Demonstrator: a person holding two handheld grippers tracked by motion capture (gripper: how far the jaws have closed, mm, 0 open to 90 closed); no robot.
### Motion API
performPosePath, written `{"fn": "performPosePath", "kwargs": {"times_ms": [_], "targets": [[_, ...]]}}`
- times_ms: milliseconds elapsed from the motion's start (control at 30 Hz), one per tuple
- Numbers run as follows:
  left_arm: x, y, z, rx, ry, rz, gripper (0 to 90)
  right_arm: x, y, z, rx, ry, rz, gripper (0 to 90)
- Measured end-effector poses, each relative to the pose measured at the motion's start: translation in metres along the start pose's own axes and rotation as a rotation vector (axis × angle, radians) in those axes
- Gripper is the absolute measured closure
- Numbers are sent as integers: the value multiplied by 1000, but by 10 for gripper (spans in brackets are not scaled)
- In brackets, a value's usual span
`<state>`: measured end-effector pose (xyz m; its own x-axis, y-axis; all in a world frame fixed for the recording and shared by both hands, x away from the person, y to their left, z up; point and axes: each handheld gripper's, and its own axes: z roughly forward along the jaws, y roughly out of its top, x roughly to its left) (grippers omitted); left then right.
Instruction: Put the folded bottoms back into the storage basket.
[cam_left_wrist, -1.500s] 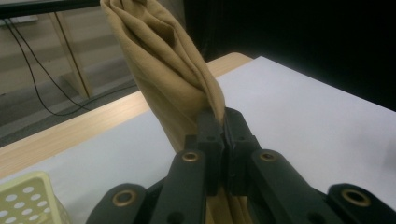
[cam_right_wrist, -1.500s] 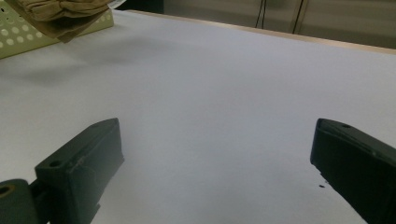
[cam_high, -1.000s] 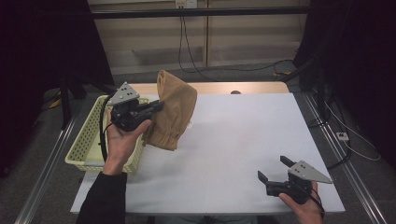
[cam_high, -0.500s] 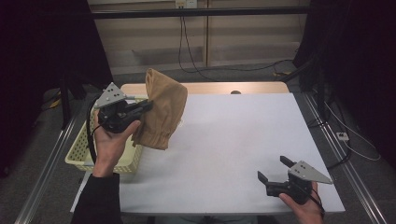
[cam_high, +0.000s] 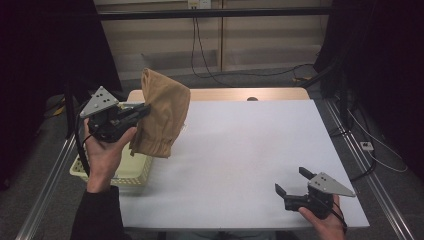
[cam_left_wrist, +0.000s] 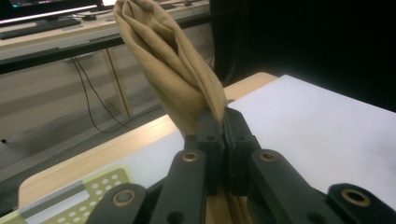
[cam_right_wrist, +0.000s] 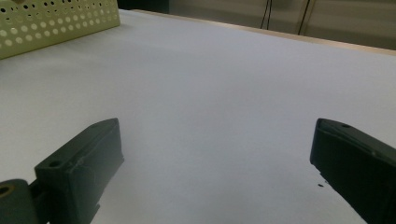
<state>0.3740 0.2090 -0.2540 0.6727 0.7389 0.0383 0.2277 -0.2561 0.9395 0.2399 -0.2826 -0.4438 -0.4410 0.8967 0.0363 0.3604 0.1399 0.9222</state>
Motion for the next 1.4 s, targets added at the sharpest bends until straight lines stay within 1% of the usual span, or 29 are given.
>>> {"fn": "performPosePath", "kwargs": {"times_ms": [67, 133, 167, 267, 367, 433, 567, 600, 633, 667, 700, 800, 900, 1067, 1200, 1267, 1333, 1400], "targets": [[0, 1, -2, 7, 8, 8, 873, 0, 0, 0, -1, 0, -3, 21], [0, 2, -2, 13, 12, 6, 873, -1, 0, 0, 2, -5, -2, 21], [0, 2, -4, 20, 20, 15, 873, -1, 0, 0, 3, -6, -3, 21], [1, 0, -8, 27, 30, 22, 874, -1, 0, 0, 2, -8, -1, 21], [4, -1, -13, 31, 43, 13, 874, 0, 0, 0, 3, -8, -3, 22], [5, -1, -16, 25, 41, 10, 874, 0, 0, 0, 3, -7, -3, 22], [8, -1, -23, 18, 54, 7, 874, -1, 0, 0, 2, -8, -1, 23], [9, -1, -24, 13, 60, -1, 874, -1, 0, 0, 2, -8, -2, 23], [10, -1, -26, 16, 62, 4, 874, -1, 0, 0, 1, -8, -2, 23], [11, -1, -27, 9, 61, -2, 874, 0, 0, 0, 0, -8, -2, 23], [13, -2, -28, 13, 60, 1, 874, 0, 0, 0, 0, -7, -3, 23], [18, -5, -31, 12, 51, -26, 874, 0, 0, -1, -1, -7, -3, 23], [24, -7, -37, 6, 57, -46, 874, 0, 0, -1, 0, -3, -4, 23], [30, -8, -46, 4, 75, -42, 874, 0, 0, 0, 0, -4, -2, 23], [33, -10, -53, -3, 91, -57, 874, 0, 0, 0, 2, -3, -5, 23], [35, -10, -56, 8, 101, -52, 874, 0, 0, 0, 2, -3, -5, 23], [37, -11, -57, 12, 104, -62, 874, 0, 0, -1, 0, -2, -4, 23], [37, -12, -58, 11, 119, -65, 874, 0, 0, -1, 1, -6, -3, 23]]}}
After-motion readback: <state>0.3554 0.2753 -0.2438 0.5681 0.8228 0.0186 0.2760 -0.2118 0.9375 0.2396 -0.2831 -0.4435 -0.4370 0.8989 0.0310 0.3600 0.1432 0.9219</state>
